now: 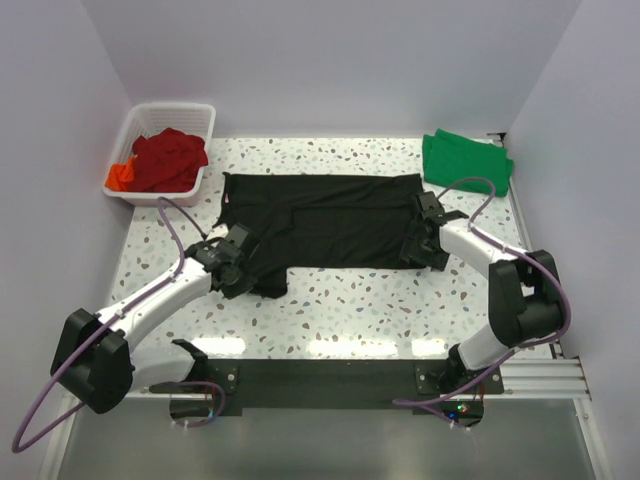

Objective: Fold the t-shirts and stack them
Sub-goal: Fold the tshirt

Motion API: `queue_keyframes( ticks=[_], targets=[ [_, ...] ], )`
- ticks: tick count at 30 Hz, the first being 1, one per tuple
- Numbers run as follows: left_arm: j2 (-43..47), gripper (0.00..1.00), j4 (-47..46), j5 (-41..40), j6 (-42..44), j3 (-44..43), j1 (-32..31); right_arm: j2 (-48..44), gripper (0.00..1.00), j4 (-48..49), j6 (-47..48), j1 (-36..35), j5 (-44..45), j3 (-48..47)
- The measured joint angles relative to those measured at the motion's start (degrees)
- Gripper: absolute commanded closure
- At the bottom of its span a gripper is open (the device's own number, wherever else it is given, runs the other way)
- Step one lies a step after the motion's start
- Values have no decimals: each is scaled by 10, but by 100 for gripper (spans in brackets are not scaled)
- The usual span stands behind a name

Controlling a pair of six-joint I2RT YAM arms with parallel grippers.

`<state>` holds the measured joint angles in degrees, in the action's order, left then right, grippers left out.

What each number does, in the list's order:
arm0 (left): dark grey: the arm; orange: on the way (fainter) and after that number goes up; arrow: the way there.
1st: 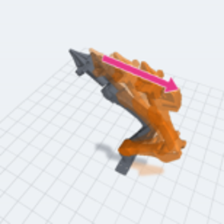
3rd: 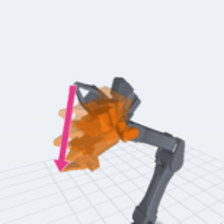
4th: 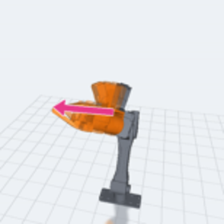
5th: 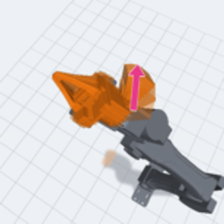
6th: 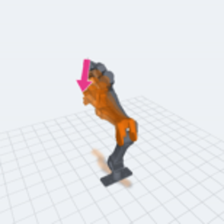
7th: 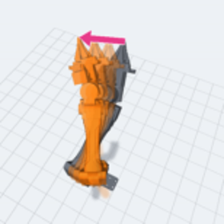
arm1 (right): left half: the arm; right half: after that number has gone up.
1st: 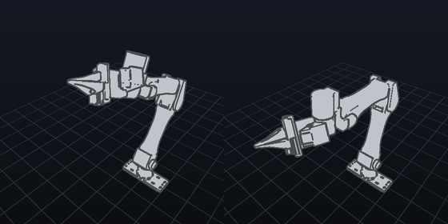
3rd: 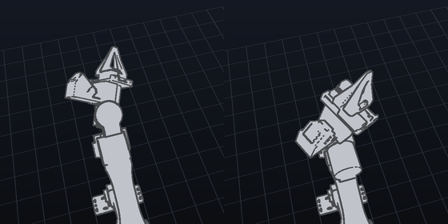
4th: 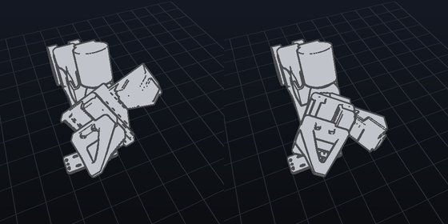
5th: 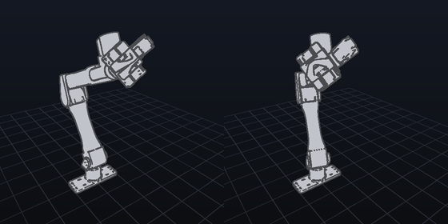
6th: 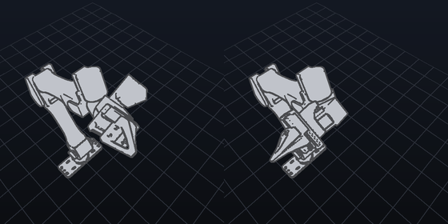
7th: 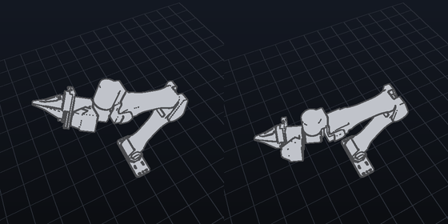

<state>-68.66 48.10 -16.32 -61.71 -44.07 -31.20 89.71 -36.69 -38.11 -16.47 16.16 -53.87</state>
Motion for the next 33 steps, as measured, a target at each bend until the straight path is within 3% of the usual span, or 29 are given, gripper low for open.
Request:
queue_keyframes(
  ticks=[6, 17, 20, 25, 33],
  targets=[
    [-4, 100, 0, 0, 5, -2, 0, 0, 41, 44, 8, 32, 7, 4],
    [-9, 100, 4, -5, 13, -11, 0, 13, 60, 74, 10, 42, -9, 35],
    [-9, 100, 5, -6, 13, -14, 0, 10, 70, 80, 10, 42, -10, 40],
    [-9, 100, 9, -9, 13, -16, 0, 10, 99, 87, 10, 42, -11, 41],
    [0, 100, 35, -30, 8, -33, 0, 9, 100, 84, 10, 41, -7, 41]
  ],
)
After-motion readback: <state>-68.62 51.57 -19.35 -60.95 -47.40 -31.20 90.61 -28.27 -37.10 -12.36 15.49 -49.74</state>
